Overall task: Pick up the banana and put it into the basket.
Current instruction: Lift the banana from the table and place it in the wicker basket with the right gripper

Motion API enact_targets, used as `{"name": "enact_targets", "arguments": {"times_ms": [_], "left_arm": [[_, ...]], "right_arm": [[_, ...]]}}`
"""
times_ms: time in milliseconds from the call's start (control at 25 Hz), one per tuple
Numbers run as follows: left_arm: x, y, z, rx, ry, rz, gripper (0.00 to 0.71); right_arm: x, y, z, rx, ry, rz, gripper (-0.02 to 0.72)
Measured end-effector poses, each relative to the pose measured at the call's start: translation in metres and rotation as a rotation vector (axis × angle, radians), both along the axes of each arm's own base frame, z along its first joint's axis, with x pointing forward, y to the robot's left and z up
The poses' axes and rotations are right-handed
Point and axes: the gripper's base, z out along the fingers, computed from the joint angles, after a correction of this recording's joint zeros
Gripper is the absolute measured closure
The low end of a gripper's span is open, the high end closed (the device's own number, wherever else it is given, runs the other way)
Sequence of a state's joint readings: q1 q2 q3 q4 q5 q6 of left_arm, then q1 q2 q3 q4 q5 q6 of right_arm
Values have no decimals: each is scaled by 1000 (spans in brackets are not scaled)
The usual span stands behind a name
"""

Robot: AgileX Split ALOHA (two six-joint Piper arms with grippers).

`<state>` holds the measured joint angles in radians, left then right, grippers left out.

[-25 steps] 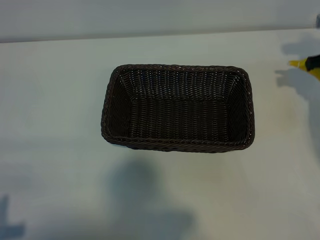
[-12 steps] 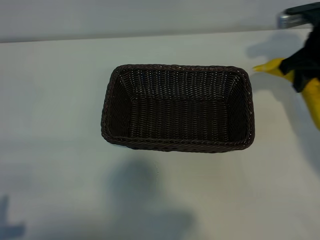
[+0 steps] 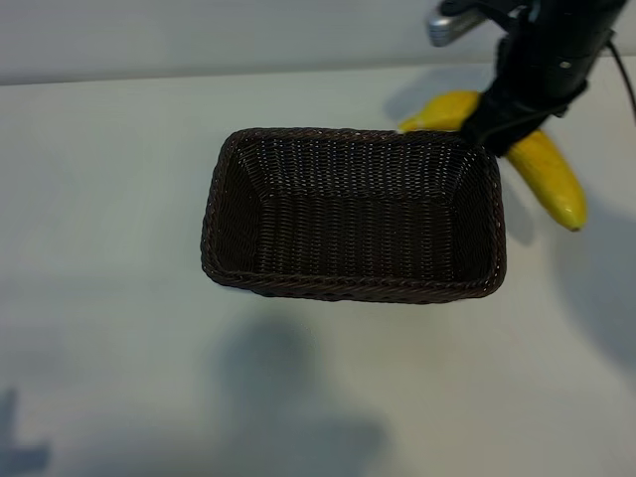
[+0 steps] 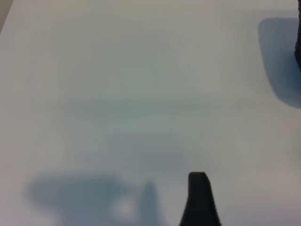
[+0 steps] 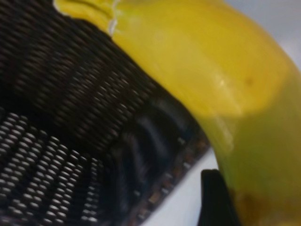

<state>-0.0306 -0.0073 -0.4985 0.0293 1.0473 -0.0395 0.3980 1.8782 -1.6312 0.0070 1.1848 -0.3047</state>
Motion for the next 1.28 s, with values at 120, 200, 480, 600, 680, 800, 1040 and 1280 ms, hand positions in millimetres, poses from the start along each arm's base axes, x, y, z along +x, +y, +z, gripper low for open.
{"name": "enact_targets", "arguments": {"times_ms": [120, 200, 480, 600, 680, 800, 1040, 1280], "left_arm": [[0, 0, 0, 0, 0, 0, 169], [0, 0, 0, 0, 0, 0, 169], [0, 0, 0, 0, 0, 0, 169], [0, 0, 0, 0, 0, 0, 169], [0, 0, 0, 0, 0, 0, 169], [0, 0, 0, 0, 0, 0, 169], [0, 0, 0, 0, 0, 0, 169], [0, 0, 0, -1, 0, 0, 169]], "right_arm": [[-5, 18, 1, 8, -21, 49, 275], [-10, 30, 1, 12, -32, 85, 275], [-26, 70, 3, 4, -116, 342, 275], [-33, 86, 4, -20, -170, 496, 275], [-36, 92, 4, -27, -195, 567, 275], [-38, 97, 5, -36, -223, 636, 275], [-32, 102, -11, -48, -200, 658, 275], [-20, 113, -47, -45, -169, 652, 275]]}}
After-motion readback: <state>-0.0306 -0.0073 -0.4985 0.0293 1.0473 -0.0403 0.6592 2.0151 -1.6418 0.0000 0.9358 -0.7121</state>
